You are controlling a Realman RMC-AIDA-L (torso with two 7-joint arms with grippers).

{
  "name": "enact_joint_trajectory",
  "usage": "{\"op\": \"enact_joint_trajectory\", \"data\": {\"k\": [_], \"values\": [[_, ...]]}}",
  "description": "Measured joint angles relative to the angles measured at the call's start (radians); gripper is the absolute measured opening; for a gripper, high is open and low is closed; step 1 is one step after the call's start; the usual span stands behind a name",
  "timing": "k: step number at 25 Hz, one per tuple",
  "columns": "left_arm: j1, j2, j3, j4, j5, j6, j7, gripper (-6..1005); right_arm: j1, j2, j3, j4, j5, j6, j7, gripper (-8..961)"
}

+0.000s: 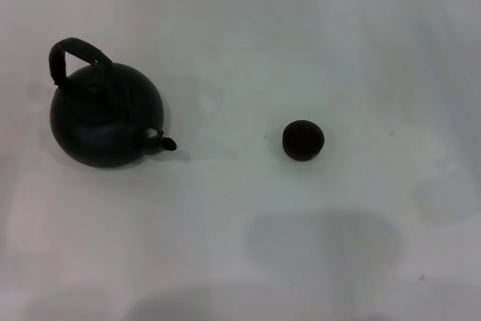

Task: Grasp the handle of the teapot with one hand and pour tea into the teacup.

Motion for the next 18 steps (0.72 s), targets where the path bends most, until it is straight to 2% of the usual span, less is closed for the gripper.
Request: {"op": "enact_joint_trajectory", "data": {"k": [5,8,18], "values": [[-0.008,-0.002,-0.002,-0.039,-0.049,0.008,0.004,757,0.005,0.001,0.000,-0.002,0.022,0.005,-0.004,825],[-0.033,-0.003,-0.002,-0.099,-0.098,0.015,0.017,757,0.006,0.002,0.003,-0.003,0.046,0.007,-0.005,825],[-0.143,-0.004,-0.001,-0.234,-0.103,0.032,0.199,757,-0.001,0.000,0.007,-0.006,0.077,-0.004,-0.048,825]]}}
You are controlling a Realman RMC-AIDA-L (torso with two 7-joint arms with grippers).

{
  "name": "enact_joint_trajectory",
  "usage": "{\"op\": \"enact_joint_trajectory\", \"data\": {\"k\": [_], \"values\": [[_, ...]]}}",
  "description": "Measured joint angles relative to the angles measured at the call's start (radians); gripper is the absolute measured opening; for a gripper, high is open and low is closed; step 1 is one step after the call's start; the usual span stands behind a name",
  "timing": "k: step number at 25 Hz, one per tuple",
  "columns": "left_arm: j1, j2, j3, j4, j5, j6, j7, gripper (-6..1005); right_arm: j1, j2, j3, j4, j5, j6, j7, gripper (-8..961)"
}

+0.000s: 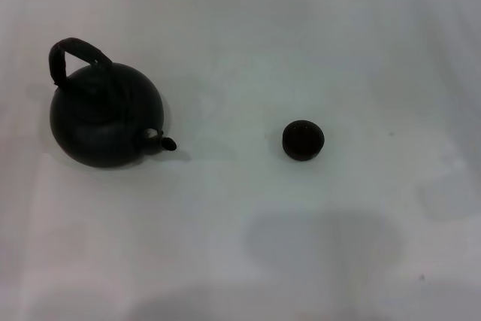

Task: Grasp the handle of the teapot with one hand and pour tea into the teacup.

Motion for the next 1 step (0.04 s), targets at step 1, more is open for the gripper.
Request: {"op": "enact_joint_trajectory", "data": {"k": [1], "values": [[-0.010,0.000,0.000,-0.009,0.000,0.000,0.009,757,0.000,0.000,0.000,0.000,0.000,0.000,0.000,825]]}}
